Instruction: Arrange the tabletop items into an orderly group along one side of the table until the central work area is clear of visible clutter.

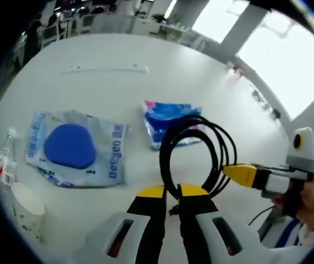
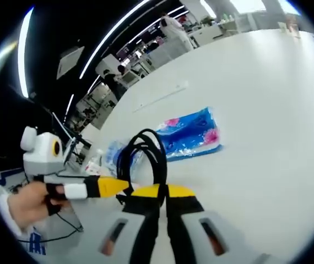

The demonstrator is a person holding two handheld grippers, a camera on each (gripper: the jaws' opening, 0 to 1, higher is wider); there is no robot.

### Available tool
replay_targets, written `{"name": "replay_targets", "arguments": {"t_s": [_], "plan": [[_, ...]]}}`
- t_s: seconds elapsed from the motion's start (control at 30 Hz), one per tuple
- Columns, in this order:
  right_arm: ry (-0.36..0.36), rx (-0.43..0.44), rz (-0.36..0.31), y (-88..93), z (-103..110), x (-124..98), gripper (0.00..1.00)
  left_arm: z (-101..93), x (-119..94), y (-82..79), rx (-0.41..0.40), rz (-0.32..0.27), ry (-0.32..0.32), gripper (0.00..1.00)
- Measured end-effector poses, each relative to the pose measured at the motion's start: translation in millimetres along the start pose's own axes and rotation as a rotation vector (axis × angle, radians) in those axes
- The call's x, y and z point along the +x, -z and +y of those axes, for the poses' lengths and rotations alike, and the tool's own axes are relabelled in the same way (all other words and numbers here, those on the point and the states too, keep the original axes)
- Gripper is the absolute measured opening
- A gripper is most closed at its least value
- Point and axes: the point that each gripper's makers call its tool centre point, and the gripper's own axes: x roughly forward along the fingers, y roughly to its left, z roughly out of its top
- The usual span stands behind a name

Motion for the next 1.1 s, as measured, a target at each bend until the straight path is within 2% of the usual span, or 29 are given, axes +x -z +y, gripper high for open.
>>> {"name": "replay_targets", "arguments": {"t_s": [0.33,0.53,0.97,1.1], "plan": [[0.031,-0.102,0.063,15.1,-22,-1,0.01,-10.2,16,19.0,-0.007,0.039,-0.001,0.03],[0.032,-0.118,0.083,18.8,-30,1,0.01,-11.3,24,26.7,-0.032,0.053,-0.006,0.03],[0.027,-0.186,0.161,29.6,-42,15,0.02,-4.6,37,35.2,-0.067,0.081,-0.022,0.03],[0.038,-0.276,0.200,35.0,-48,19,0.05,-3.1,39,33.4,-0.080,0.081,-0.021,0.04]]}}
